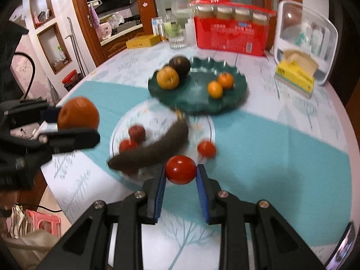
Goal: Organize fruits
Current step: 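Carry the cherry tomato toward the green plate while the left tool grasps an orange, then lower the cherry tomato onto the green plate and open the right tool while the left tool places the orange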
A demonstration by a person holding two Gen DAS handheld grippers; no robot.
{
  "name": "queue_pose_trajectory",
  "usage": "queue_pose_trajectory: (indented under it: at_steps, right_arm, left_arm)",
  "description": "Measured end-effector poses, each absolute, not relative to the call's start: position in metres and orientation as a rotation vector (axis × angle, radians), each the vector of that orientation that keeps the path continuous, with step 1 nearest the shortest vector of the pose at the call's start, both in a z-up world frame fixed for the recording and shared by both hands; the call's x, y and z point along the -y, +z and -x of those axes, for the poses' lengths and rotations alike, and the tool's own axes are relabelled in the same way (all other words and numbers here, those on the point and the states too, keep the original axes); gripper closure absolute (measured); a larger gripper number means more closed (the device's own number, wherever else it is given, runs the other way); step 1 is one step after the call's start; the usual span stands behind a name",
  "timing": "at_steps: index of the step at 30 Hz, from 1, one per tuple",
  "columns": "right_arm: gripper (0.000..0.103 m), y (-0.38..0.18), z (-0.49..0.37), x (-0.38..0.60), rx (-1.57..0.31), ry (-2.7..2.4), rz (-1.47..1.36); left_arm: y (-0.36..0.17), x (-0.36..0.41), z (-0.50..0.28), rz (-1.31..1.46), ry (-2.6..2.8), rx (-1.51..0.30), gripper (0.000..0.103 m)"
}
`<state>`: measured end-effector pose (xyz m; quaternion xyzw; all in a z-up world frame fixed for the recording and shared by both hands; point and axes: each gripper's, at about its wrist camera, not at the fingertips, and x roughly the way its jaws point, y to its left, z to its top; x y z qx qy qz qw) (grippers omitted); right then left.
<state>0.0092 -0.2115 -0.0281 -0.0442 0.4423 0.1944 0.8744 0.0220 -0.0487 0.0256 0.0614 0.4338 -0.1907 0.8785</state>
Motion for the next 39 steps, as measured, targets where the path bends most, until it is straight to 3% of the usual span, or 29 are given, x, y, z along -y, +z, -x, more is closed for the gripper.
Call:
queue_pose_trajectory:
  at_steps: [8,14,27,39]
  right_arm:
    - [0.076,0.037,-0.074,0.21,-0.833,0.377,0.108]
    - [0.076,0.054,-0.149,0.216,-0.826,0.336,0.038]
    - [0.076,-0.042,-0.272,0.191,-1.016,0.286,-0.05]
    - [0.076,-0.083,-0.291,0.168,-1.079,0.295,0.02]
  left_arm:
    - [0.066,0.046,-0.089,-0.148,-0.35,-0.83,0.059]
    - [0.05,0.055,-0.144,-0.133,-0.309,-0.857,0.059]
    - [-0.059,0.078,-0.215,-0.067,-0.295,-1.035,0.059]
    - [-0.095,0.081,-0.227,-0.049,-0.305,-1.098,0.057]
